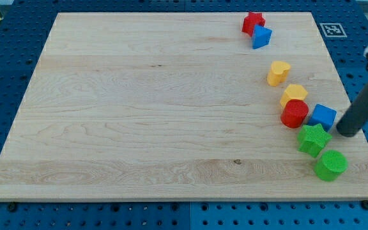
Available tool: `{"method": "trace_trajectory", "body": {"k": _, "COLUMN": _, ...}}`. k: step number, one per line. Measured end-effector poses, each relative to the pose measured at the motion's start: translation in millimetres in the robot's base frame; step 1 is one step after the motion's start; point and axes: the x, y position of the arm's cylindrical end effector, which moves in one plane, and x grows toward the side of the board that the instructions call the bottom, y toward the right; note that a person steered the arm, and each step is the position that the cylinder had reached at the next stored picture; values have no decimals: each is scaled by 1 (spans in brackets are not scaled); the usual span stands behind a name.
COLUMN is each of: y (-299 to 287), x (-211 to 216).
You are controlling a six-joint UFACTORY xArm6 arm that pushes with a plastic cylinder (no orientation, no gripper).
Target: Slide the blue cube right of the red circle
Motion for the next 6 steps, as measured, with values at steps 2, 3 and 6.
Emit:
{"method": "trace_trajectory", "body": {"k": 2, "y": -3, "x": 30}}
{"method": "trace_trajectory", "body": {"k": 3, "y": -19, "x": 26}}
{"method": "trace_trajectory", "body": {"k": 6, "y": -24, "x": -28}}
